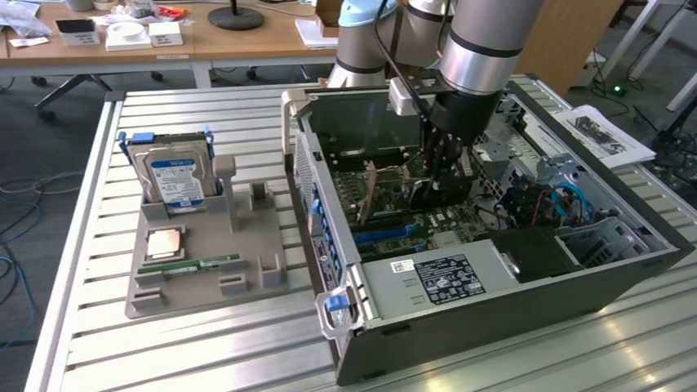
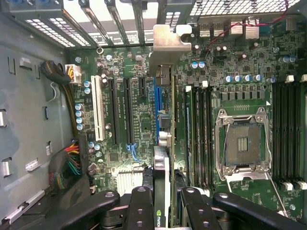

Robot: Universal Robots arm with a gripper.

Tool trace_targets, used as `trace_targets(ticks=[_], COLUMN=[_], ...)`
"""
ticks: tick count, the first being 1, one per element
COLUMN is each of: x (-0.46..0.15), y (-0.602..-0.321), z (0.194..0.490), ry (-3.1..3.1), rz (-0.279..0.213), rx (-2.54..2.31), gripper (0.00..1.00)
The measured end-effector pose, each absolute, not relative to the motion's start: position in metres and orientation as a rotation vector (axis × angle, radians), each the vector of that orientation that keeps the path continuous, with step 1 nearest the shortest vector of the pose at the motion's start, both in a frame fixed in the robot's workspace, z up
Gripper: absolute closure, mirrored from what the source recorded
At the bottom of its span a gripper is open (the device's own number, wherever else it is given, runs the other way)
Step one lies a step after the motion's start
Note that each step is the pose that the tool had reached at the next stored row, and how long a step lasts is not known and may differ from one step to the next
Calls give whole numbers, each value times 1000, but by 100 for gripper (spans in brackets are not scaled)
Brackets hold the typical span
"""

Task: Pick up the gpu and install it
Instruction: 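Insert the gpu into the slot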

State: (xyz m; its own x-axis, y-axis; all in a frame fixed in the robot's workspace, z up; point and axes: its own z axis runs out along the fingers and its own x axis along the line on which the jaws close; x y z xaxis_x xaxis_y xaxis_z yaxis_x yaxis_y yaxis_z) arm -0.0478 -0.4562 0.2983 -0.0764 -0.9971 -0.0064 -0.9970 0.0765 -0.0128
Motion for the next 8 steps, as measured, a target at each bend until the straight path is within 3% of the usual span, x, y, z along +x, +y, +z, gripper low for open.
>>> trace_targets(ticks=[8], x=[-48], y=[-456], z=[298], ry=[2288], rz=[-6], rx=[-2135], gripper=[73])
